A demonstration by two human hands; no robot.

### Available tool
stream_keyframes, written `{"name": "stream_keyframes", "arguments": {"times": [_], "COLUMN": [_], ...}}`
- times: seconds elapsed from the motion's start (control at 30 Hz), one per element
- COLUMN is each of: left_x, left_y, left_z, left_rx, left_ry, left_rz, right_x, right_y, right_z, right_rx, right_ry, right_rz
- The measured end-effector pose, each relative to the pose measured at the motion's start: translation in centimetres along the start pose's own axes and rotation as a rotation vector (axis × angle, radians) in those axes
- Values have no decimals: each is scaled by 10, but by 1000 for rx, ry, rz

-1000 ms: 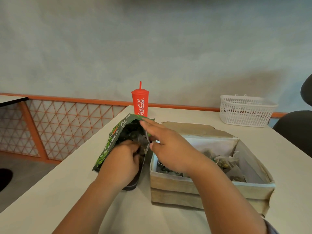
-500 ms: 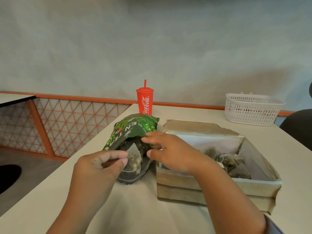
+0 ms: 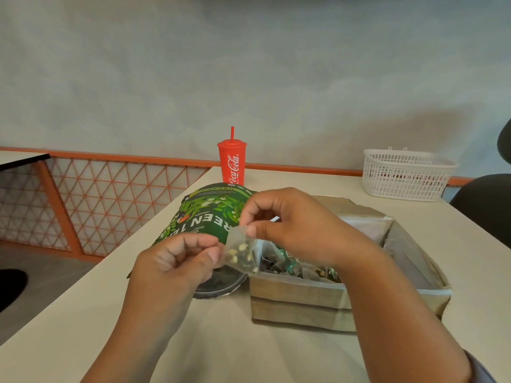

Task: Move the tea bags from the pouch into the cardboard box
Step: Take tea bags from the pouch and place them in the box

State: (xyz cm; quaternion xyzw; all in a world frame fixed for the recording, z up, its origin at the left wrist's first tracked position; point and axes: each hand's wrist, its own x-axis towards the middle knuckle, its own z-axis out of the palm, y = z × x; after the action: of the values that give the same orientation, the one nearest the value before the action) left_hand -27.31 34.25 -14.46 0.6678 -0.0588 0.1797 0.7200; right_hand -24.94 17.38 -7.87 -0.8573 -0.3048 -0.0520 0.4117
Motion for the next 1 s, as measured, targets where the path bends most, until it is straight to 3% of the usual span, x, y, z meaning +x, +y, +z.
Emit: {"name": "stream_keyframes", "arguments": {"times": [0.1,0.23,0.37,0.47,0.6,0.7,0.87,1.0], "left_x": [1,6,12,15,22,27,40,49], "left_y": [-7,-17,-34,-43,-41,-31,-13,-2], "left_z": [-6,-20,-33,-36,-35,-30,-23,-15], "left_rx": [253,797,1122,1157,1112,1083,1052,1072], "left_ry": [69,38,-44,-45,-48,-33,-62,-114], "left_rz": [152,451,470,471,528,550,637,697], "right_x": [-7,-14,-14,-9,-6,-6,-4,0], "right_y": [1,10,22,27,36,37,14,-4], "right_z": [-17,-35,-37,-28,-15,-16,-14,4], "right_rx": [-19,-158,-299,-344,-441,-447,-233,-200], "right_ry": [99,194,184,111,-111,-98,12,-61], "right_rz": [26,105,236,293,392,412,237,95]}}
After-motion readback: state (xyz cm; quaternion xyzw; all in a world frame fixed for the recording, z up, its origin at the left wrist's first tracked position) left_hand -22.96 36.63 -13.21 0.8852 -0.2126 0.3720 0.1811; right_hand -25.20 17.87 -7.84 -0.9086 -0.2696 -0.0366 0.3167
